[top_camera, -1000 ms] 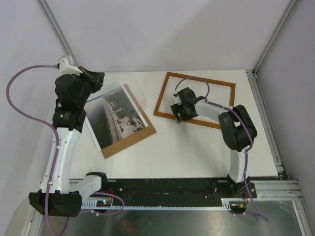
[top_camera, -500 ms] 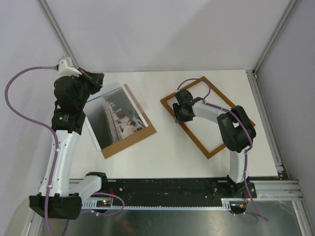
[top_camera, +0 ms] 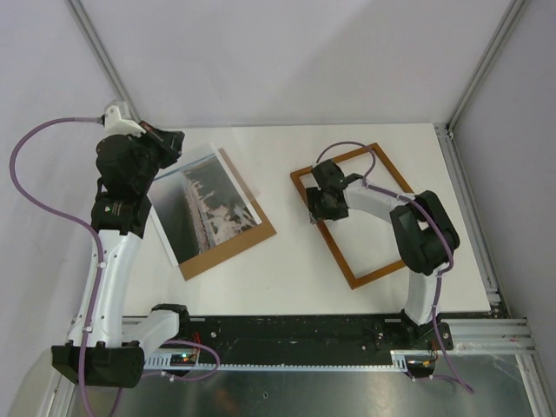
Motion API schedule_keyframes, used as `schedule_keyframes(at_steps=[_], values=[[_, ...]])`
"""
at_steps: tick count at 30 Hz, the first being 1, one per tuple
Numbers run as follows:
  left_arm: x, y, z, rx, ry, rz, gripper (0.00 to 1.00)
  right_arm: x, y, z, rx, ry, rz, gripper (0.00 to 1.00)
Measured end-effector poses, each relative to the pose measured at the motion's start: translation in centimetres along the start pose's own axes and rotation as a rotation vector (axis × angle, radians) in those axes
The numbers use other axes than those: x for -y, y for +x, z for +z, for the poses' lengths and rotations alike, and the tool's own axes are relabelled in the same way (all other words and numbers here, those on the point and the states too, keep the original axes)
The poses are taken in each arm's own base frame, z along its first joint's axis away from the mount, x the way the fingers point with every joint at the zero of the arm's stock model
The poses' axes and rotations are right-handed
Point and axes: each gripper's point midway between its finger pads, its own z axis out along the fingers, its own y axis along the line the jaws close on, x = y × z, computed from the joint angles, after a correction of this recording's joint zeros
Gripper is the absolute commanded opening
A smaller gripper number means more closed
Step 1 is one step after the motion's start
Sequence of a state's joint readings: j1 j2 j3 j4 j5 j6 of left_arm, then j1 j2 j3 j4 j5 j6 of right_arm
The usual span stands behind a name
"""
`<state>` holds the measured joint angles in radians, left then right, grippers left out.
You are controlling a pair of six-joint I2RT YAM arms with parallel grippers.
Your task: Put the photo into the frame
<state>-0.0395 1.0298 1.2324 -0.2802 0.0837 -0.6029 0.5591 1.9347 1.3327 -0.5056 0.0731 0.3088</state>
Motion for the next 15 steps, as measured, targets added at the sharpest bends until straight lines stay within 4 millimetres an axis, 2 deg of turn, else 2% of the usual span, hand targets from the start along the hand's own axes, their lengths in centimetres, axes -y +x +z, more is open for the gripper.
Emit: schedule_keyframes(at_steps=[5, 11, 13, 15], values=[[-0.1, 0.1, 0.0, -0.005, -0.002, 0.008, 0.0, 0.4, 3.0, -1.5, -0.033, -0.011, -0.021, 0.65], [-0.4, 0.5, 0.3, -0.019, -0.011, 0.008, 0.0, -0.7, 6.0, -1.9, -0.067, -0.029, -0.072, 0.59], [-0.5, 0.7, 0.3, -0.025, -0.015, 0.008, 0.0, -1.0, 6.5, -2.0, -0.066, -0.032, -0.084, 0.54], [-0.6, 0.8, 0.4, -0.028, -0.017, 0.008, 0.0, -1.1, 6.7, -2.1, -0.065, -0.034, -0.087, 0.42]])
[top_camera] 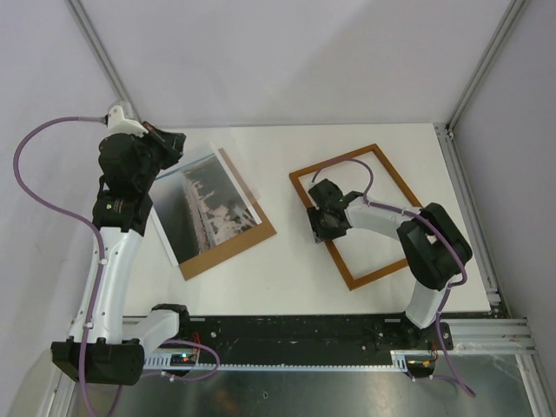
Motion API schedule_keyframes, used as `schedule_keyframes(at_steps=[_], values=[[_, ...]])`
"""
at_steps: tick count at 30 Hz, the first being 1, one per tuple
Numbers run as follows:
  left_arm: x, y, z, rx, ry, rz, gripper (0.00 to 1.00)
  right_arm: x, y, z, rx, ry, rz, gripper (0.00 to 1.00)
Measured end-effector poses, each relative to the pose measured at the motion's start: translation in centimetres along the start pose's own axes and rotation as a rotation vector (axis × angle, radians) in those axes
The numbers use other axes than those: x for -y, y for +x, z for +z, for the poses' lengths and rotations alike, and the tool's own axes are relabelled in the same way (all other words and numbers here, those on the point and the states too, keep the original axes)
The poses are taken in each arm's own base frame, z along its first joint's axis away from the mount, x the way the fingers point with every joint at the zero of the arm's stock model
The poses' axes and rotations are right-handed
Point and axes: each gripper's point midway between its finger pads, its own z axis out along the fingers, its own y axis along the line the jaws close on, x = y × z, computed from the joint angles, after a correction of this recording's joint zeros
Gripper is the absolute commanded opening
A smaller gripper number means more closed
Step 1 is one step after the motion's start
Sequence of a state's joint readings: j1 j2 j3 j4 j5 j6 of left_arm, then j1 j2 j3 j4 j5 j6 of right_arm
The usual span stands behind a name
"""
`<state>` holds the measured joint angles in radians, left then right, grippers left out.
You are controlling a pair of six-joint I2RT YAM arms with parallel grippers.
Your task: Put the photo into the frame
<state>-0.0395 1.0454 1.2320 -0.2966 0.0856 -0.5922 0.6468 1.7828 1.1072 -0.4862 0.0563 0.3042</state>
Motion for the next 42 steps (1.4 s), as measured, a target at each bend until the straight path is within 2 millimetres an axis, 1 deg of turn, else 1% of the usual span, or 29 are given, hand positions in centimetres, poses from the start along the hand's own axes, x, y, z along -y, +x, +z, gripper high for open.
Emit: schedule_keyframes(at_steps=[1, 3, 5, 7, 8, 10, 12, 14, 15, 16, 19, 21, 22, 23, 24, 25, 27, 29, 30, 33, 38, 42], values=[[0.0, 0.0, 0.0, 0.0, 0.0, 0.0, 0.0, 0.0, 0.0, 0.0, 0.001, -0.001, -0.001, 0.33], [0.0, 0.0, 0.0, 0.0, 0.0, 0.002, 0.0, 0.2, -0.1, 0.0, 0.005, 0.003, 0.005, 0.2], [-0.1, 0.0, 0.0, 0.0, -0.002, 0.008, 0.0, 0.1, -0.1, 0.0, 0.007, -0.011, 0.006, 0.1], [-0.2, 0.0, 0.0, -0.001, -0.006, 0.016, 0.0, -0.1, -0.4, 0.0, 0.014, -0.022, 0.011, 0.03], [-0.2, 0.0, 0.1, -0.001, -0.008, 0.017, 0.0, -0.1, -0.3, -0.1, 0.011, -0.02, 0.023, 0.02], [-0.4, 0.1, 0.1, 0.0, -0.016, 0.023, 0.0, -0.1, -0.1, -0.6, -0.003, -0.024, 0.028, 0.0], [-0.6, -0.1, 0.1, 0.005, -0.026, 0.026, 0.0, -0.6, -1.0, -1.7, 0.004, -0.047, 0.035, 0.0], [-0.7, -0.2, 0.1, 0.011, -0.035, 0.031, 0.0, -1.8, -3.0, -3.5, 0.043, -0.091, 0.054, 0.0], [-0.8, -0.3, 0.1, 0.014, -0.04, 0.034, 0.0, -2.8, -4.8, -5.2, 0.083, -0.132, 0.064, 0.0], [-0.9, -0.5, 0.1, 0.018, -0.048, 0.037, 0.0, -3.3, -5.8, -6.1, 0.11, -0.154, 0.07, 0.0], [-1.2, -1.0, 0.0, 0.034, -0.072, 0.047, 0.0, -5.7, -10.6, -11.6, 0.247, -0.265, 0.099, 0.0], [-1.4, -1.2, -0.1, 0.042, -0.086, 0.052, 0.0, -7.2, -13.2, -15.7, 0.337, -0.349, 0.127, 0.0], [-1.5, -1.3, -0.2, 0.046, -0.094, 0.053, 0.0, -7.7, -13.9, -17.2, 0.368, -0.382, 0.138, 0.0], [-1.6, -1.4, -0.2, 0.049, -0.101, 0.053, 0.0, -8.3, -14.9, -19.3, 0.406, -0.43, 0.158, 0.0], [-1.7, -1.4, -0.2, 0.051, -0.107, 0.054, 0.0, -8.8, -15.4, -20.7, 0.429, -0.466, 0.174, 0.0], [-1.9, -1.4, -0.2, 0.052, -0.114, 0.054, 0.0, -9.4, -16.1, -22.7, 0.457, -0.52, 0.201, 0.0], [-2.1, -1.4, -0.2, 0.051, -0.126, 0.055, 0.0, -10.0, -17.0, -25.2, 0.491, -0.6, 0.251, 0.0], [-2.2, -1.3, -0.2, 0.049, -0.131, 0.058, 0.0, -10.2, -17.9, -27.5, 0.515, -0.682, 0.319, 0.0], [-2.2, -1.3, -0.2, 0.049, -0.132, 0.059, 0.0, -10.2, -18.3, -28.4, 0.523, -0.72, 0.357, 0.0], [-2.3, -1.3, -0.3, 0.049, -0.134, 0.059, 0.0, -9.7, -19.4, -30.1, 0.541, -0.832, 0.479, 0.0], [-2.3, -1.3, -0.3, 0.049, -0.133, 0.058, 0.0, -9.1, -20.3, -30.7, 0.522, -0.966, 0.65, 0.0], [-2.3, -1.3, -0.3, 0.049, -0.133, 0.058, 0.0, -9.6, -20.8, -31.4, 0.507, -1.061, 0.714, 0.0]])
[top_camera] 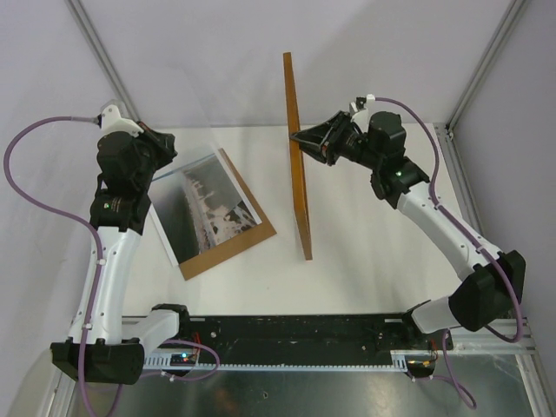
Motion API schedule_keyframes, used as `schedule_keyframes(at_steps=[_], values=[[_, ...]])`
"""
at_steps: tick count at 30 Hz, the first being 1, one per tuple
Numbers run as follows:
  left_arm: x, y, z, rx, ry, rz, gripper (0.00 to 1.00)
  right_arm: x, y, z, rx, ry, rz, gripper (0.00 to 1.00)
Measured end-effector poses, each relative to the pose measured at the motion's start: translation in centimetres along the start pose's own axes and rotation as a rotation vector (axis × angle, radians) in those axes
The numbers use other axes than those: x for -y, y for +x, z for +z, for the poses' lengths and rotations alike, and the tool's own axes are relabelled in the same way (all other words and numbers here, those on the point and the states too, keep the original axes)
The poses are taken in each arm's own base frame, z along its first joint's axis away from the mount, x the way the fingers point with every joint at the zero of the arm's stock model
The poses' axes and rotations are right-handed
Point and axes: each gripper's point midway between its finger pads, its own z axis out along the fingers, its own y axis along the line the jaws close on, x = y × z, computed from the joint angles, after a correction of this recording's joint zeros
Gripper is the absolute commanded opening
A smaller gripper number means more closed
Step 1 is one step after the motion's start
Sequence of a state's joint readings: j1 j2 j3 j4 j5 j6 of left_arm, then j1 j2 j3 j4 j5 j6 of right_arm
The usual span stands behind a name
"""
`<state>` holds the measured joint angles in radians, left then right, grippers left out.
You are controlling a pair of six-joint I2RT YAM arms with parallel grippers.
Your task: Put the photo into the frame
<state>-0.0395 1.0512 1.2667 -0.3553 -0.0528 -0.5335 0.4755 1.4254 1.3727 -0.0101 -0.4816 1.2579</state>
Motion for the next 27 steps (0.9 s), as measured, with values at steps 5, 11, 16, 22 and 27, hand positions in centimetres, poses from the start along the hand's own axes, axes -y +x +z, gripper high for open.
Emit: schedule_keyframes(at_steps=[5, 11, 16, 22, 27], values=[[0.0, 0.0, 0.0, -0.001, 0.002, 0.0, 0.0, -1.0, 0.2, -0.1, 0.001, -0.103, 0.074, 0.0], [0.1, 0.0, 0.0, -0.002, 0.003, 0.0, 0.0, 1.2, -0.2, -0.5, 0.016, -0.137, 0.16, 0.0], [0.1, 0.0, 0.0, -0.002, 0.004, 0.0, 0.0, 4.0, -0.3, -0.9, 0.035, -0.133, 0.213, 0.0], [0.1, 0.1, 0.1, -0.006, 0.006, 0.0, 0.0, 5.8, 0.1, -1.8, 0.046, -0.14, 0.236, 0.0], [0.1, 0.2, 0.1, -0.009, 0.005, 0.0, 0.0, 6.0, 0.3, -2.7, 0.043, -0.164, 0.24, 0.04]])
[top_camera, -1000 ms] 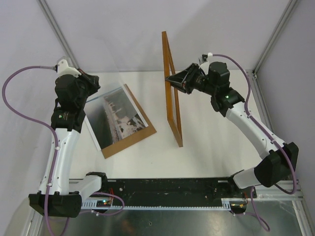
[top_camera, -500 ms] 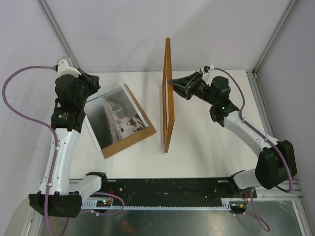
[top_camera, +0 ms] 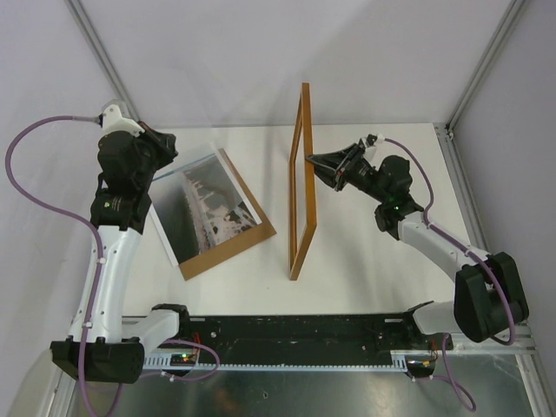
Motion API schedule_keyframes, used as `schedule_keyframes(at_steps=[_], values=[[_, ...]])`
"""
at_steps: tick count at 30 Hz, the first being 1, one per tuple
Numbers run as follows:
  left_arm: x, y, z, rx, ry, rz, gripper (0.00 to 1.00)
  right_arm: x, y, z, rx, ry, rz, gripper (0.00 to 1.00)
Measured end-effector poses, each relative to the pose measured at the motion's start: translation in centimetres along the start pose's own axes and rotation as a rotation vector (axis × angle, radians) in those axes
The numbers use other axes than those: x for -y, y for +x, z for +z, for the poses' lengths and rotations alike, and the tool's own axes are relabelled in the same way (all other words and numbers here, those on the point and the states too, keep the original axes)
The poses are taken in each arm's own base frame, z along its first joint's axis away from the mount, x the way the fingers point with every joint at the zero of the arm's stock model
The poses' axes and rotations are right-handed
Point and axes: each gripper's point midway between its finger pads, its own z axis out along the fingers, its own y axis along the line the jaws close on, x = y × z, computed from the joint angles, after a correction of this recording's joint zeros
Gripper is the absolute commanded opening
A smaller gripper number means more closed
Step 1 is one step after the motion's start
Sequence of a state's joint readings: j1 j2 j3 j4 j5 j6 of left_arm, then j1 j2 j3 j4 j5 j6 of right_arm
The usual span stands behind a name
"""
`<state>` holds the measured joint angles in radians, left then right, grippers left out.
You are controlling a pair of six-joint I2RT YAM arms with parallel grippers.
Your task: Put the photo into the frame
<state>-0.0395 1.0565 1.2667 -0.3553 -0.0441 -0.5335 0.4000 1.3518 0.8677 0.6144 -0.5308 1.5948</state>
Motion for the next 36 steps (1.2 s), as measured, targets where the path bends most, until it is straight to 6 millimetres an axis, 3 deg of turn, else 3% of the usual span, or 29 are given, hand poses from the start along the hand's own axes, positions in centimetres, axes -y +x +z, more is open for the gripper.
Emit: schedule_keyframes(at_steps=[10, 16, 21, 31, 34, 36], values=[[0.0, 0.1, 0.1, -0.005, 0.0, 0.0, 0.0, -0.6, -0.7, -1.3, 0.007, -0.006, -0.037, 0.46], [0.0, 0.2, 0.2, -0.007, 0.0, 0.0, 0.0, -1.3, -1.4, -2.5, 0.02, -0.003, -0.096, 0.56], [-0.1, 0.3, 0.3, -0.011, -0.001, 0.0, 0.0, -1.0, -2.6, -3.4, 0.042, 0.019, -0.133, 0.59], [-0.1, 0.7, 0.6, -0.026, 0.001, 0.001, 0.0, 2.6, -5.0, -5.9, 0.076, 0.259, -0.269, 0.59], [0.0, 0.8, 0.7, -0.03, 0.006, 0.001, 0.0, 4.7, -5.4, -7.9, 0.077, 0.367, -0.313, 0.55], [0.0, 0.8, 0.7, -0.031, 0.007, 0.002, 0.0, 6.2, -5.9, -9.3, 0.083, 0.437, -0.331, 0.44]])
